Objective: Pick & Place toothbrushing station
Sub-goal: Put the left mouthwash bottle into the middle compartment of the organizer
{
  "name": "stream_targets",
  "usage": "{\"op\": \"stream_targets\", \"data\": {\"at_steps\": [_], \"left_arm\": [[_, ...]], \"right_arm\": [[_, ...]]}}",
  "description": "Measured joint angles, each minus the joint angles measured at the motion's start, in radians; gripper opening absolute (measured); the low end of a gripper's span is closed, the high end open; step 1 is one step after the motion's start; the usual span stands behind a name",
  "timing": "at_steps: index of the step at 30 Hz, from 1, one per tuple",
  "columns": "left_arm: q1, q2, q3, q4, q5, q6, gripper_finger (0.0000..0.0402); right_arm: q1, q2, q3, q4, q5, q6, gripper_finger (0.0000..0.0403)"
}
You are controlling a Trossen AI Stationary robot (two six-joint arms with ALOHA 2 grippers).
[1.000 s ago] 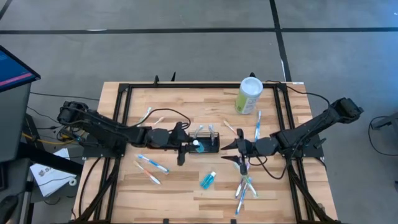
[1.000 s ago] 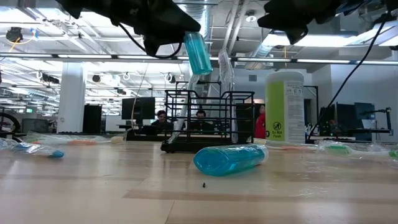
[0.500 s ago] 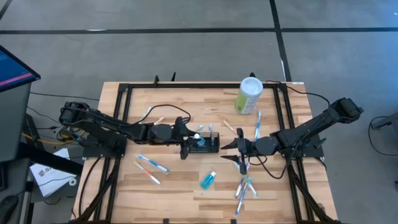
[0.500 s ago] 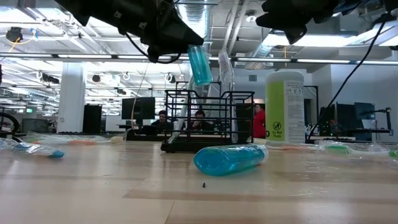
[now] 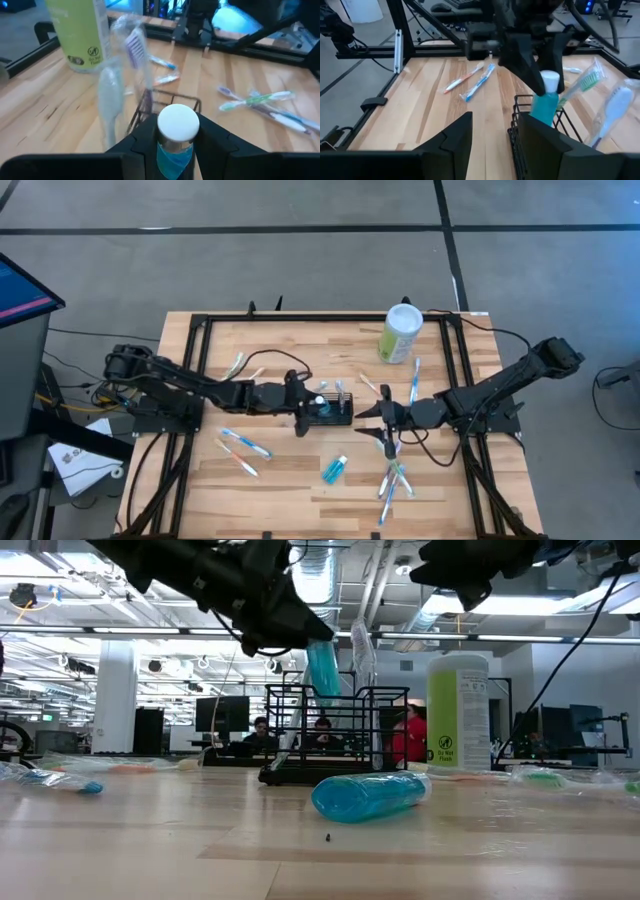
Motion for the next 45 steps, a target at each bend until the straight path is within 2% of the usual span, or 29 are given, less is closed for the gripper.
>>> {"op": "stream_targets", "data": {"at_steps": [6, 27, 40, 45], "left_arm": [[0.014, 0.058, 0.055, 0.010, 0.006, 0.000, 0.0095], [0.044, 0.075, 0.051, -0.062, 0.051, -0.072, 0.0095], [0.046, 0.081, 0.051, -0.105, 0.058, -0.072, 0.0108], [0.046, 0.081, 0.051, -0.109, 0.058, -0.072, 0.0111]], "right_arm": [[0.000, 0.000, 0.000, -0.011, 0.000, 0.004, 0.0150], [-0.006, 0.001, 0.000, -0.014, 0.000, 0.000, 0.0150], [-0.056, 0.114, 0.000, 0.065, -0.003, -0.011, 0.0150], [-0.065, 0.118, 0.000, 0.072, -0.008, -0.011, 0.0150]]}}
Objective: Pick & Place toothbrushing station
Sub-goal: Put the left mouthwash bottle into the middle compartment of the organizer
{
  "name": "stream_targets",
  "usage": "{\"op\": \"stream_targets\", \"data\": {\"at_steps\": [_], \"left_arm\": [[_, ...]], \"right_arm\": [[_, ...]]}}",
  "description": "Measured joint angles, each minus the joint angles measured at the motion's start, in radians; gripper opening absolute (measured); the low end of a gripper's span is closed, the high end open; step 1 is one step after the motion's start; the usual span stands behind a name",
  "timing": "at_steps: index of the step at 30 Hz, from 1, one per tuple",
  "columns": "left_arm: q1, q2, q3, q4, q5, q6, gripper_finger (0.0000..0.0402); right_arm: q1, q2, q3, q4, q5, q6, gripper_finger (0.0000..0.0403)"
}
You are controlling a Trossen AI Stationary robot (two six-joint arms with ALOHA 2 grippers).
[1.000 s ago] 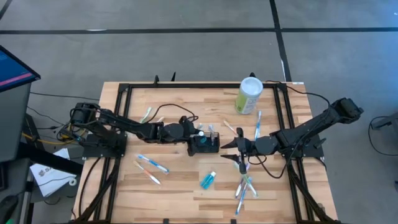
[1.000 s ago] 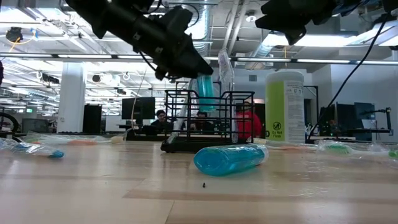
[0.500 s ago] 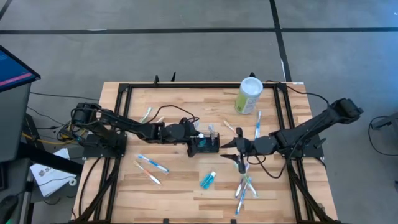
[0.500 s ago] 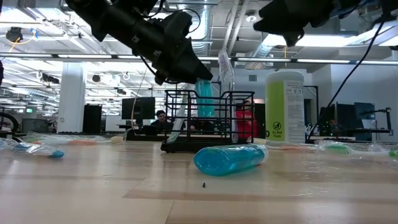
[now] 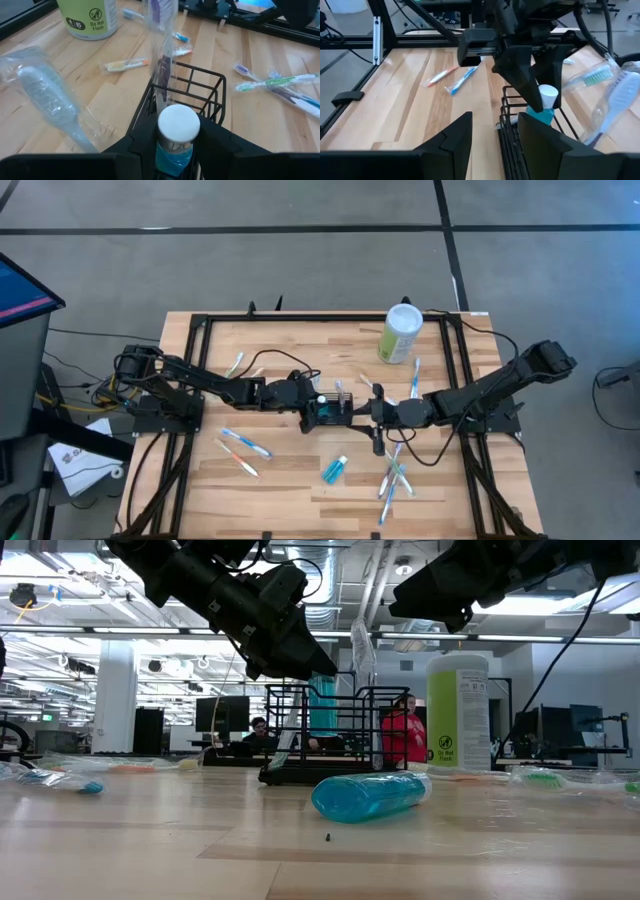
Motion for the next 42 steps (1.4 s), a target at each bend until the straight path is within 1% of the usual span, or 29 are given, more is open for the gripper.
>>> {"op": "stream_targets", "data": {"at_steps": [22, 29, 42], "left_arm": [[-0.013, 0.000, 0.000, 0.000, 0.000, -0.002, 0.0109], [-0.019, 0.044, -0.001, 0.015, -0.011, 0.000, 0.0107], [-0.014, 0.046, 0.000, 0.022, -0.007, 0.002, 0.0107]], "right_arm": [[0.000, -0.001, 0.000, 0.008, -0.003, -0.008, 0.0150], [0.000, -0.001, 0.000, 0.010, -0.003, -0.008, 0.0150], [0.002, -0.001, 0.000, 0.011, -0.019, -0.008, 0.0150]]}}
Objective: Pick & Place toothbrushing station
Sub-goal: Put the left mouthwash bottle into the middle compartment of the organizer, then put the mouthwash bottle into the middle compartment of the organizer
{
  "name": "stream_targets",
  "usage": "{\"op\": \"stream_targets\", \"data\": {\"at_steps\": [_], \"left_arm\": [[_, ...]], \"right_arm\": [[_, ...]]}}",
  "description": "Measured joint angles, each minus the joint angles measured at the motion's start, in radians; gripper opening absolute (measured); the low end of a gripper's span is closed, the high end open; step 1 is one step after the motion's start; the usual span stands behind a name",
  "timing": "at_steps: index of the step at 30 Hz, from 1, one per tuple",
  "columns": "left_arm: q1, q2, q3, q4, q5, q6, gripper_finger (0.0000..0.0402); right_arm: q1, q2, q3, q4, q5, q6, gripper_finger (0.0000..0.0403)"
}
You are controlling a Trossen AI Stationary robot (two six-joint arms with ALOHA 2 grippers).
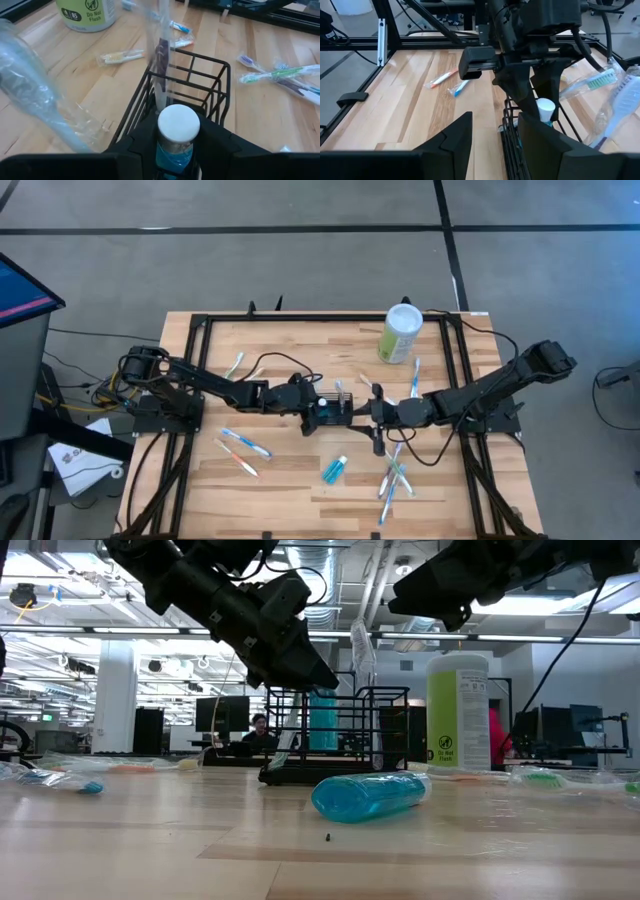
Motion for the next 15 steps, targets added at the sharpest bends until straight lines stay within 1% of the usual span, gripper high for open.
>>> {"op": "stream_targets", "data": {"at_steps": [3, 11, 15], "left_arm": [[-0.001, 0.000, 0.000, 0.000, 0.011, 0.015, 0.0108], [-0.001, 0.000, 0.000, 0.003, 0.012, 0.023, 0.0127], [-0.002, 0.000, 0.000, 0.003, 0.015, 0.022, 0.0128]], "right_arm": [[0.000, 0.000, 0.000, 0.000, 0.000, 0.000, 0.0150], [0.000, 0.000, 0.000, 0.000, 0.000, 0.000, 0.0150], [0.000, 0.000, 0.000, 0.000, 0.000, 0.000, 0.0150]]}}
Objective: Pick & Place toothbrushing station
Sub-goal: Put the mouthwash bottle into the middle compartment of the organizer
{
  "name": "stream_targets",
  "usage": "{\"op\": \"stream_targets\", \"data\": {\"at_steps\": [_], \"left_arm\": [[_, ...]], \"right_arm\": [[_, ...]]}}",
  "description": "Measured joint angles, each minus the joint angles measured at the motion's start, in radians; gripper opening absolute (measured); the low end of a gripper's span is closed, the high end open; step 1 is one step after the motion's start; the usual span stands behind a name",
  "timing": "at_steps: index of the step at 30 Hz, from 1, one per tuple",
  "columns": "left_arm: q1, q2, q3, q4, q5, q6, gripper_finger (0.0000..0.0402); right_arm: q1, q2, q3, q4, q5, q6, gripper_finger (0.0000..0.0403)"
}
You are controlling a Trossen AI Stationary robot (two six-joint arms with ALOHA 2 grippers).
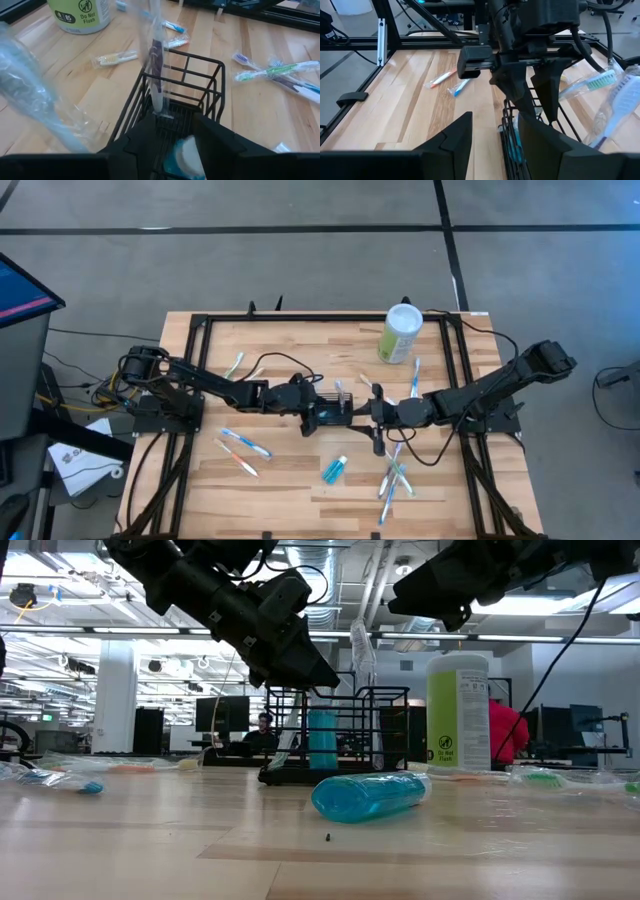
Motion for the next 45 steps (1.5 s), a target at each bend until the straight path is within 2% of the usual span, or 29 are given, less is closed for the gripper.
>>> {"op": "stream_targets", "data": {"at_steps": [23, 34, 40, 45], "left_arm": [[-0.011, -0.072, 0.001, 0.041, 0.015, 0.004, 0.0120], [-0.080, -0.110, 0.001, 0.049, 0.019, -0.004, 0.0118], [-0.153, -0.141, 0.000, 0.053, 0.020, -0.027, 0.0117], [-0.201, -0.143, 0.001, 0.066, 0.020, -0.027, 0.0117]], "right_arm": [[0.000, 0.000, 0.000, -0.003, 0.000, 0.000, 0.0150], [0.001, 0.000, 0.000, -0.002, -0.004, 0.027, 0.0150], [0.011, 0.009, 0.000, -0.003, -0.126, 0.027, 0.0150], [0.062, 0.069, 0.001, -0.005, -0.138, 0.027, 0.0150]]}}
